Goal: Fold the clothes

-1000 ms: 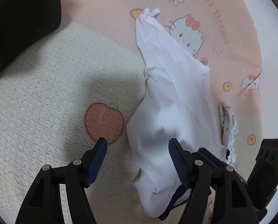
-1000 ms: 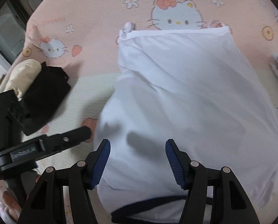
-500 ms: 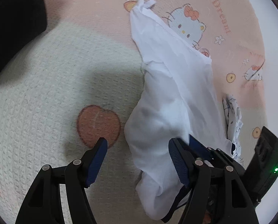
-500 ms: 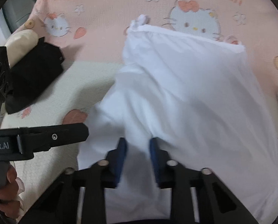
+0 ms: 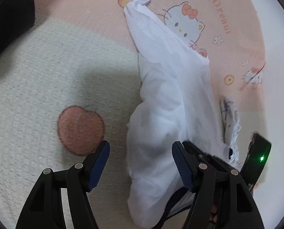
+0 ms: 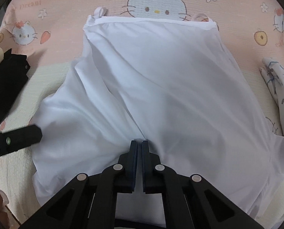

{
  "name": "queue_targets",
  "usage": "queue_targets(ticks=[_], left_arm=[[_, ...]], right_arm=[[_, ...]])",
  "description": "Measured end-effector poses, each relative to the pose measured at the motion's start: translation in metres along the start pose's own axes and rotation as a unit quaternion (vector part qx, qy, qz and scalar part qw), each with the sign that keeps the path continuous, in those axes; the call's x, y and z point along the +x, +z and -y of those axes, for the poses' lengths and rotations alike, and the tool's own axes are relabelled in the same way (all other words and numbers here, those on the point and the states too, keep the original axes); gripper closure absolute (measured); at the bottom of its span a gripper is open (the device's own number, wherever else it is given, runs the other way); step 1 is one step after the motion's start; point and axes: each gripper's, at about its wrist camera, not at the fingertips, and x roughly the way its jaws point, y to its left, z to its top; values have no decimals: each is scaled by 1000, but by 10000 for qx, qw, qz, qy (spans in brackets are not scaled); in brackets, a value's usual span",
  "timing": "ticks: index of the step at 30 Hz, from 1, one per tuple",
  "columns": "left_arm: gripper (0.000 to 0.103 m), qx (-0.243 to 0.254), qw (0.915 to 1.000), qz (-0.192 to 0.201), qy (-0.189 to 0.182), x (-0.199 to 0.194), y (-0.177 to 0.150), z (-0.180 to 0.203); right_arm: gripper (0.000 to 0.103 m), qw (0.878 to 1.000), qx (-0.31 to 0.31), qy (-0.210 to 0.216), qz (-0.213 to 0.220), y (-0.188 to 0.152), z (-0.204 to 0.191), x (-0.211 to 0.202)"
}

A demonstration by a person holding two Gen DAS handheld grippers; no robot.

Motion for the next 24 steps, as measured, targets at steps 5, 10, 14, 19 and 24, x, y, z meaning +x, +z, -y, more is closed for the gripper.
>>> queue_targets(ticks=[5, 10, 14, 19, 24], left_arm=[[74, 330, 9994, 61, 31, 9, 1, 18], [75, 744, 9966, 106, 344, 1, -1, 26], [61, 1131, 9910, -132, 710, -5, -4, 34], [43, 1143, 9906, -54, 748, -16, -17, 39], [42, 1535, 9819, 78, 1103, -22, -38, 54]], right_arm=[[89, 9994, 163, 301, -61, -4, 12, -8], [63, 9968, 425, 644, -184, -9, 30, -21], [52, 9976, 341, 600, 11, -24, 53, -42], [45, 9984, 261, 452, 195, -47, 83, -62], [45, 9994, 214, 257, 97, -66, 90, -68]])
